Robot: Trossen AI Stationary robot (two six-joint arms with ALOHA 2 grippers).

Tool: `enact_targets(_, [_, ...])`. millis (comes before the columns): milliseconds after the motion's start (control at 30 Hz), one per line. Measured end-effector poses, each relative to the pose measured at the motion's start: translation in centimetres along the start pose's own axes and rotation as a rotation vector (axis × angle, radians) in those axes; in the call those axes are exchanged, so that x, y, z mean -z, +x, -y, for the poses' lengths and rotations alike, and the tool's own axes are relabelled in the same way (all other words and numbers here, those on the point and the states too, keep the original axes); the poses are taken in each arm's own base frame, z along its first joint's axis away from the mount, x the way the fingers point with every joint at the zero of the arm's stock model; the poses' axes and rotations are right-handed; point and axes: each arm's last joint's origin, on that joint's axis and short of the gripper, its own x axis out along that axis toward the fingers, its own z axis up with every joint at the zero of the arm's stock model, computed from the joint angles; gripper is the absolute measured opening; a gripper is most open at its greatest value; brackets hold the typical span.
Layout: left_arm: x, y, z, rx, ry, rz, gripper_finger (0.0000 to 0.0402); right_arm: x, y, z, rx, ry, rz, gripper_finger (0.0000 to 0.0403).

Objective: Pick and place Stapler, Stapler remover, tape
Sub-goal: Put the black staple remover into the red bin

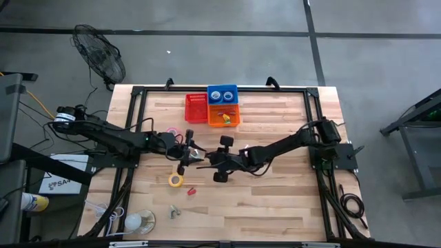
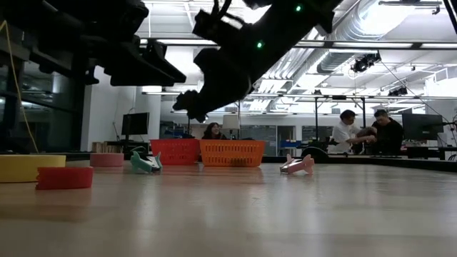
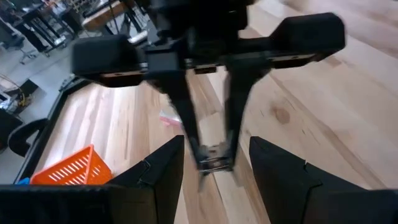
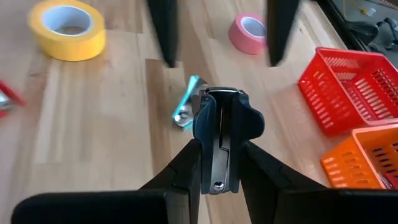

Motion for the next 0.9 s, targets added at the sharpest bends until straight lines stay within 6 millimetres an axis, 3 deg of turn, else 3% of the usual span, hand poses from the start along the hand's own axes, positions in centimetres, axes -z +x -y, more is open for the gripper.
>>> enact_targets(233, [0.5, 0.0, 0.2, 0.016, -0.002, -0.05, 0.0186, 0.0, 0.0, 0.0, 0.008, -0.003, 0.007, 0.0076])
enact_targets(600, [0.4, 0.0, 0.1, 0.009, -0.043, -0.041, 0.0271, -0.8, 0.0, 0.1, -0.004, -0.007, 0.07, 0.0076])
enact_targets(900, [0.4, 0.0, 0.0, -0.032, -0.05, -0.06, 0.0278, -1.3, 0.0, 0.2, -0.012, -0.014, 0.113, 0.0076])
